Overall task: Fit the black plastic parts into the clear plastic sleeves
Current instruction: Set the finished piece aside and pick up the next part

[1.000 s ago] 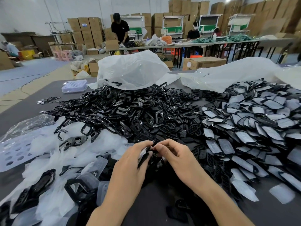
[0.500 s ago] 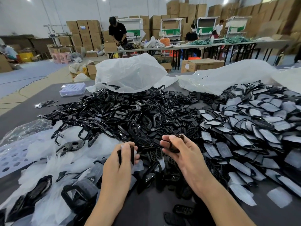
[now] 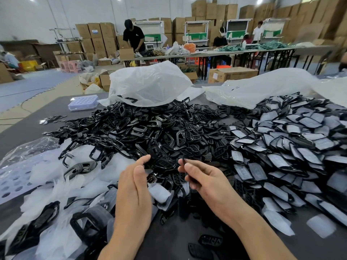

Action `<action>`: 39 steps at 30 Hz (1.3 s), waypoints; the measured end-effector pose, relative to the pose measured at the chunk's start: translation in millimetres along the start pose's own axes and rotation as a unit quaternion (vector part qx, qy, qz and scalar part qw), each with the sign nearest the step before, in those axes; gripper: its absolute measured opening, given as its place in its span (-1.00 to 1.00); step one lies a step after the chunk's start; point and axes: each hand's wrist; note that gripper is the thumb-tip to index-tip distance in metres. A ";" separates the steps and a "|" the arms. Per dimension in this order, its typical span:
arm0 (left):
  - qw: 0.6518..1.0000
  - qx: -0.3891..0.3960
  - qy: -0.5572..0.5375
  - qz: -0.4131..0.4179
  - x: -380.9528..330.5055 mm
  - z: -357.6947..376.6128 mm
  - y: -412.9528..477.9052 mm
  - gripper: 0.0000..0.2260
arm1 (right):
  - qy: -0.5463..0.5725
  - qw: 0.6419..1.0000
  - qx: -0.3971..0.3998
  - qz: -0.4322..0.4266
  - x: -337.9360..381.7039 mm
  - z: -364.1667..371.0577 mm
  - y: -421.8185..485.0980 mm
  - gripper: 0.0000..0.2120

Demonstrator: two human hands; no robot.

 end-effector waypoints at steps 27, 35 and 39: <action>0.902 0.086 -0.355 -0.229 1.5 5.7 12.4 -0.83 | -0.205 0.966 -0.140 -0.070 -8.2 -7.0 -0.1 -0.78; 0.944 0.129 -0.255 -0.167 2.6 7.2 7.6 -0.72 | -0.210 0.968 -0.127 -0.061 -12.0 -5.7 3.1 -0.68; 0.947 0.097 -0.261 -0.159 -0.7 7.1 8.0 -0.84 | -0.209 0.969 -0.121 -0.048 -13.9 -4.3 3.6 -0.71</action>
Point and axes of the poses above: each hand's wrist, its own y-axis towards the middle knuckle, its own z-axis out of the palm, x = y × z, and after that the axes turned 11 degrees about -y, right-handed
